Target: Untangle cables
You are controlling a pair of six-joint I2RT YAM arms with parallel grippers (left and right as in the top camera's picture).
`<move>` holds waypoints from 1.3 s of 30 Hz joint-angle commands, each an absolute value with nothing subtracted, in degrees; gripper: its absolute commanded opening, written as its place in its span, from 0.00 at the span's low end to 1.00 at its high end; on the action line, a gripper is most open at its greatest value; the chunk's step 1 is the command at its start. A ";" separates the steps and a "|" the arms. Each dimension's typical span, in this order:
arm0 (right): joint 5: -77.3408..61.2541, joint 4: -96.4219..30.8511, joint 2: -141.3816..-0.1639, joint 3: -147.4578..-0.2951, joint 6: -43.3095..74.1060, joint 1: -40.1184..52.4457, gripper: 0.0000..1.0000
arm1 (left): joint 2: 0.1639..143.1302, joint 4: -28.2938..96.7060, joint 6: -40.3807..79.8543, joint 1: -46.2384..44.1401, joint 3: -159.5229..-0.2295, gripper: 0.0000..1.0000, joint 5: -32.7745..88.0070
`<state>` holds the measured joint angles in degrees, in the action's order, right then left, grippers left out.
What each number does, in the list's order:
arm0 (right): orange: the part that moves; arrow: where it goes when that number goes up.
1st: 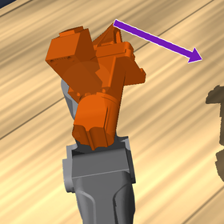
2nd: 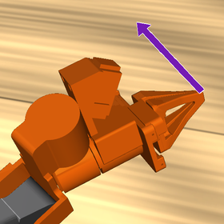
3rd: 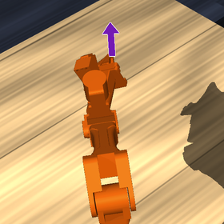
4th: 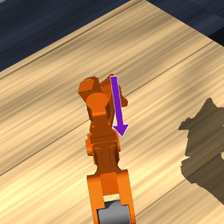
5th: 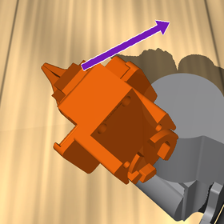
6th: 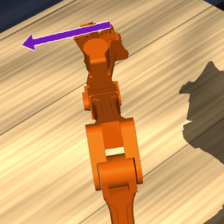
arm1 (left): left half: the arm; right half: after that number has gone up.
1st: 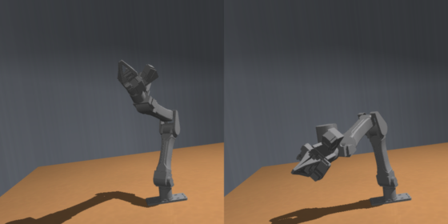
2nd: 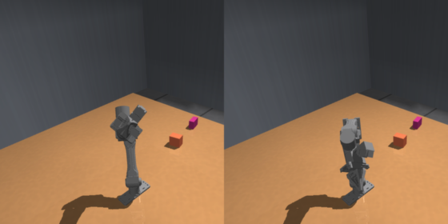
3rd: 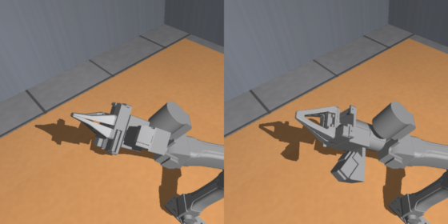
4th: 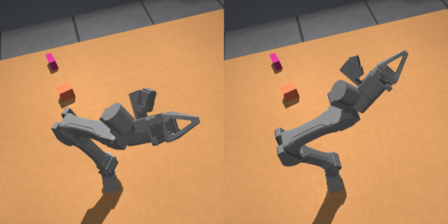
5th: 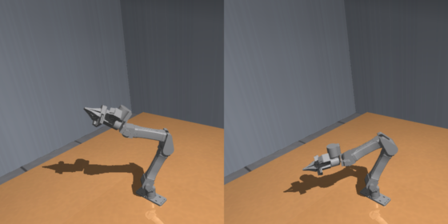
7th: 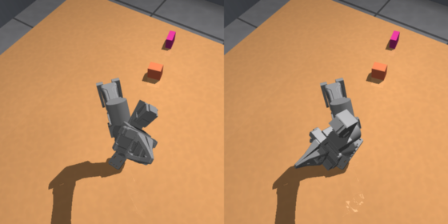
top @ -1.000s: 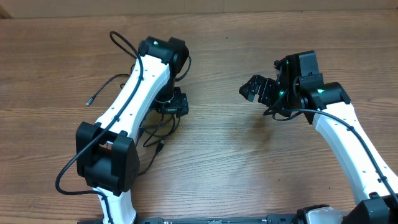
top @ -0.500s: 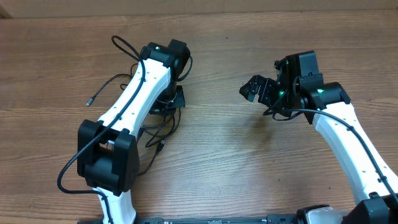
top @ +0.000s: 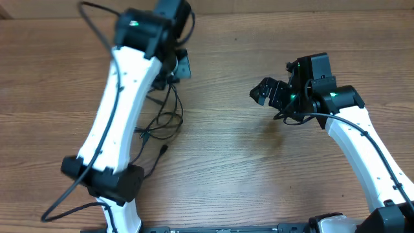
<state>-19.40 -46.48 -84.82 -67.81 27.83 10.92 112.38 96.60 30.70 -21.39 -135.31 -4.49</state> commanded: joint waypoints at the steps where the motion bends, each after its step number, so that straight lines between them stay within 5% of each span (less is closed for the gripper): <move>1: -21.08 -45.30 -84.95 -68.64 28.01 10.74 1.00 | 108.20 96.66 28.67 -21.41 -149.80 0.04 -4.45; 15: -30.24 -41.39 -84.88 -68.64 22.65 10.74 1.00 | 98.02 91.15 23.57 -21.39 -171.26 0.04 -7.09; 31: -66.17 -4.97 -80.75 -68.77 21.23 11.64 1.00 | 95.96 95.98 22.59 -21.39 -171.00 0.04 -8.95; 39: -70.59 8.95 -80.62 -68.75 21.39 18.81 1.00 | 99.83 96.79 31.11 -21.41 -171.00 0.04 -4.08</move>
<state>-67.70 6.42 -81.78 -67.83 21.06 15.88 98.32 96.95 26.92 -21.39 -170.98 -7.31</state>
